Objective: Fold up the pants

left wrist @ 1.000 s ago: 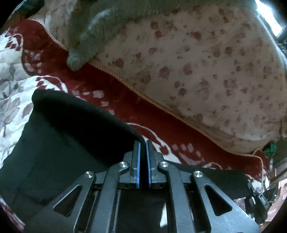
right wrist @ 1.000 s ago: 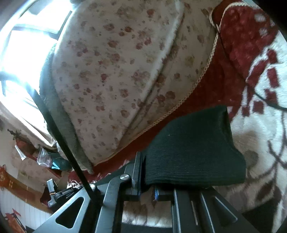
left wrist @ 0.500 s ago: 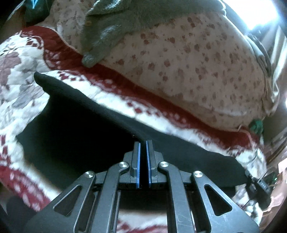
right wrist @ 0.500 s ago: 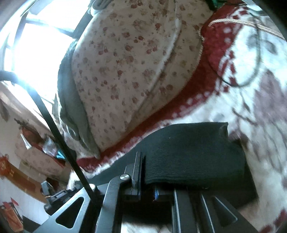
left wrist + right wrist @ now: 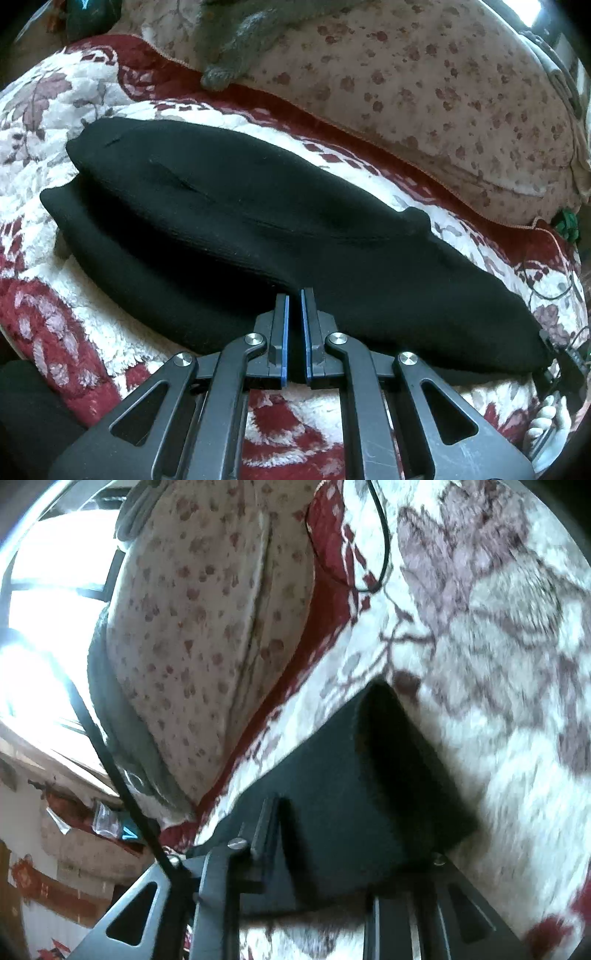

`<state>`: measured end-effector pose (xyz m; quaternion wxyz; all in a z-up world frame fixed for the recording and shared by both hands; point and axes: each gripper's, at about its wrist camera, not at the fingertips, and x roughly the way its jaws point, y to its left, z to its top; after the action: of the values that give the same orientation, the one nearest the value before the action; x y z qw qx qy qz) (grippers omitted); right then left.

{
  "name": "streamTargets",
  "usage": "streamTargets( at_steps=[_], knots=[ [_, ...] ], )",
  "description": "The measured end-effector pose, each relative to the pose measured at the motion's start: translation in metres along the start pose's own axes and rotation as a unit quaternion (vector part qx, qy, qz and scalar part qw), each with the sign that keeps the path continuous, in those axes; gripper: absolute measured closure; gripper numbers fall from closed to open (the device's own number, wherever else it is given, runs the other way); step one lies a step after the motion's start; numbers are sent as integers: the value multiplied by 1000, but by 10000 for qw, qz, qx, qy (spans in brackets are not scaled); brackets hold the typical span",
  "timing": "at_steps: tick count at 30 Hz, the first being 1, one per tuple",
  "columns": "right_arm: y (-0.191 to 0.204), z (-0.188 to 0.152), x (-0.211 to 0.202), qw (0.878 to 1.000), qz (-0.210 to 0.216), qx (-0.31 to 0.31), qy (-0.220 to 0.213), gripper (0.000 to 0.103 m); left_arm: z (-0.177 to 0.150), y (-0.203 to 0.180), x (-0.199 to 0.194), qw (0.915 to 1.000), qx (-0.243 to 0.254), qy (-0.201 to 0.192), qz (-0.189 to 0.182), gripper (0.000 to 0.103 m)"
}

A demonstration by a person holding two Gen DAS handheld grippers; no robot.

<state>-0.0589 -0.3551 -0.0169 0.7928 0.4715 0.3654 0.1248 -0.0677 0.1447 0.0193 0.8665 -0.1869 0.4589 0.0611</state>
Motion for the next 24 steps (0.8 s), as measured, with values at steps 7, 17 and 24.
streamTargets(
  at_steps=[7, 17, 24],
  knots=[
    [21, 3, -16, 9970, -297, -704, -155, 98, -2, -5, -21, 9996, 68, -184, -211, 98],
    [7, 3, -15, 9912, -1191, -571, 130, 81, -13, 11, -17, 9988, -177, -165, -429, 97],
    [62, 5, -55, 9725, -1715, -1501, -478, 71, -2, 53, -56, 9981, -281, -530, -152, 60]
  ],
)
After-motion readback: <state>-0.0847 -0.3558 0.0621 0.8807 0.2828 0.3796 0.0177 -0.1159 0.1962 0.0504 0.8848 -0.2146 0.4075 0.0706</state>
